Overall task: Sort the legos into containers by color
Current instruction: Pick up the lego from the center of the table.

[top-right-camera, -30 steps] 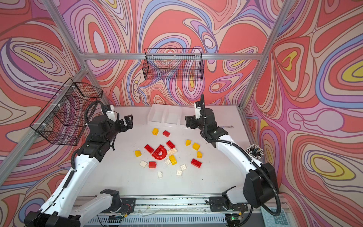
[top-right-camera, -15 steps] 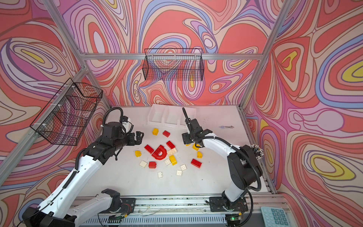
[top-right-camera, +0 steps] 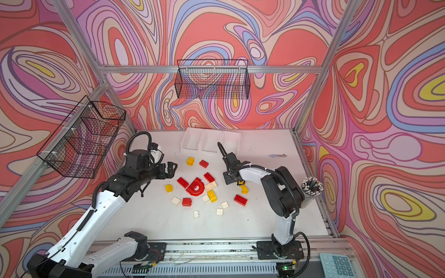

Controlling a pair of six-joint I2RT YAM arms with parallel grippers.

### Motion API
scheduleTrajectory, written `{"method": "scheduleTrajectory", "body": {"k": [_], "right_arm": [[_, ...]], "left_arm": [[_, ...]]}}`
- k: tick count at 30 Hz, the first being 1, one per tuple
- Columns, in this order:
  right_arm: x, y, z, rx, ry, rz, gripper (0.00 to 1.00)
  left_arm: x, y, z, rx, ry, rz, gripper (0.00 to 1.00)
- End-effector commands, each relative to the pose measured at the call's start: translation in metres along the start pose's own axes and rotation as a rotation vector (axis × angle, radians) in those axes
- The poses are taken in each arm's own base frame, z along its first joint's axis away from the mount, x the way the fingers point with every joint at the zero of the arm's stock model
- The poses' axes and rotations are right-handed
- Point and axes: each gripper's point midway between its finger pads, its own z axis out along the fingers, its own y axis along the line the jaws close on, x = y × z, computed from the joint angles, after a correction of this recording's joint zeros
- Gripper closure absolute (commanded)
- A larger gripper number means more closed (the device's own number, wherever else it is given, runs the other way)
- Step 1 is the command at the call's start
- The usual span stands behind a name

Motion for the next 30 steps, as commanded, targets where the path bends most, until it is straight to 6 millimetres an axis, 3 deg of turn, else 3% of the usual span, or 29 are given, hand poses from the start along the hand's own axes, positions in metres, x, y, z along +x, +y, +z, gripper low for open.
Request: {"method": "scheduleTrajectory", "body": {"k": [1, 5, 14, 24, 30], "right_arm": [[-0.008, 0.0, 0.007, 0.016, -0.008, -0.007, 0.27], [-0.012, 0.003, 0.013, 0.012, -0.006, -0.013, 0.3], [-0.012, 0.008, 0.017, -0.013, 0.008, -0.019, 0.48], [-0.008, 0.008, 0.01, -0.023, 0.001, -0.006, 0.59], [-0.02, 0.007, -0.006, -0.03, -0.038, 0.005, 0.62]], "left_arm": [[-0.001, -0.003, -0.007, 0.01, 0.007, 0.001, 0.0], [-0.001, -0.003, -0.006, 0.009, 0.009, 0.0, 0.0], [-0.001, -0.002, -0.005, 0.007, 0.009, 0.0, 0.0], [0.001, -0.003, -0.004, 0.013, 0.016, -0.001, 0.0], [0.001, -0.003, -0.004, 0.014, 0.015, -0.002, 0.0]]}}
